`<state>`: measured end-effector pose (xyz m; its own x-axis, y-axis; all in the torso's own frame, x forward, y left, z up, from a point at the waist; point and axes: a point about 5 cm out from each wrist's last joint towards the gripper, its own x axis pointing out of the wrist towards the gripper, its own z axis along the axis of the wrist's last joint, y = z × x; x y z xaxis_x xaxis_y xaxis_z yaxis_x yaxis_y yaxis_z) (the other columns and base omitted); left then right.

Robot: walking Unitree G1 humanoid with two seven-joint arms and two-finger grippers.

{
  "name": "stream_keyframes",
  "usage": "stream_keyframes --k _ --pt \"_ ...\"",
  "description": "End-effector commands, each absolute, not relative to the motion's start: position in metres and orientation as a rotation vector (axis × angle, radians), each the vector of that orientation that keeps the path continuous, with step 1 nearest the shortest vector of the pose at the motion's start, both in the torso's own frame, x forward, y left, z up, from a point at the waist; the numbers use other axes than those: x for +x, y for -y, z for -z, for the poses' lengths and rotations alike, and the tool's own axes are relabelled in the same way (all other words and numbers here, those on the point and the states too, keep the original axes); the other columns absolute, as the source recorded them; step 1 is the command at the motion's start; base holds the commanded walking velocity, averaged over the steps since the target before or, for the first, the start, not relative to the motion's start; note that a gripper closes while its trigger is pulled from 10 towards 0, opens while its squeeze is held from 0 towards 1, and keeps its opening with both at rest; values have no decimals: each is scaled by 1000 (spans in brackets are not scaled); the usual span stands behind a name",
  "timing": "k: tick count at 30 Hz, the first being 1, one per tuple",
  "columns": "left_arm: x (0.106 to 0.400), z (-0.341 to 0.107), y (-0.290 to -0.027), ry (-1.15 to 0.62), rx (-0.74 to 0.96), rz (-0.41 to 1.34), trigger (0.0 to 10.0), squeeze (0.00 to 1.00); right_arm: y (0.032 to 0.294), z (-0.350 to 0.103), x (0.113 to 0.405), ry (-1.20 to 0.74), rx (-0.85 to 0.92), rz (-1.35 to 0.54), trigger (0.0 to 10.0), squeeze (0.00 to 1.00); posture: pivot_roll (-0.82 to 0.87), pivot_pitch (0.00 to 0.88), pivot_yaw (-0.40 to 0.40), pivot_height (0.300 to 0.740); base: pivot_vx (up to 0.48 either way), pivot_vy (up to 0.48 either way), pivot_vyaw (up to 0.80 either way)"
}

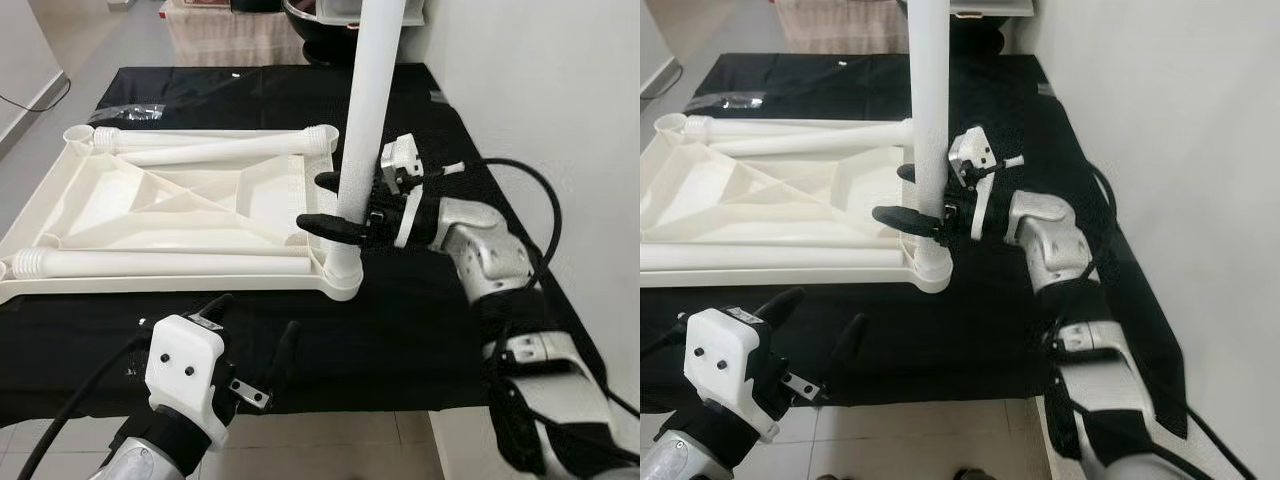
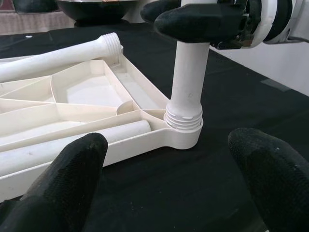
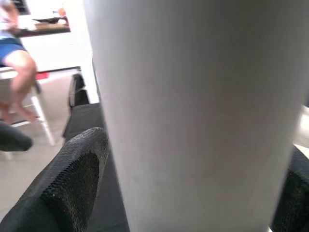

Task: Building children table

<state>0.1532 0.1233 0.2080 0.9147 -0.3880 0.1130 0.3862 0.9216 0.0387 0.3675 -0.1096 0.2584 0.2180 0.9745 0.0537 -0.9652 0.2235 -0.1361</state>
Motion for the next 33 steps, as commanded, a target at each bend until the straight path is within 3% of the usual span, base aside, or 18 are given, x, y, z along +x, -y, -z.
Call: stream_keyframes --k 1,12,20,22,23,24,26,29,33 --pt "151 -207 -122 113 4 403 10000 0 99 -264 369 167 -71 -1397 0 0 177 213 -54 740 0 0 0" --pt "150 -206 -121 110 1 404 10000 0 106 -267 372 187 -62 -1412 0 0 170 211 -55 740 0 0 0" --pt "152 -208 -120 116 0 406 10000 0 118 -261 372 234 -124 -1242 0 0 149 205 -68 740 0 0 0" --pt "153 -208 -119 120 -3 407 10000 0 121 -256 369 244 -124 -1131 0 0 134 206 -73 740 0 0 0" --pt "153 -209 -119 120 -4 407 10000 0 123 -241 364 225 -160 -787 0 0 121 206 -76 740 0 0 0" --pt "153 -209 -119 120 -4 407 10000 0 123 -241 364 225 -160 -787 0 0 121 206 -76 740 0 0 0" --pt "154 -210 -118 122 -5 411 10000 0 113 -207 317 153 -138 -406 0 0 123 211 -71 740 0 0 0" --pt "155 -210 -119 120 -7 413 10000 0 89 -199 295 142 -105 -399 0 0 96 198 -58 740 0 0 0" --pt "157 -210 -116 123 -7 423 10000 0 78 -199 302 158 -120 -451 0 0 103 183 -72 740 0 0 0"
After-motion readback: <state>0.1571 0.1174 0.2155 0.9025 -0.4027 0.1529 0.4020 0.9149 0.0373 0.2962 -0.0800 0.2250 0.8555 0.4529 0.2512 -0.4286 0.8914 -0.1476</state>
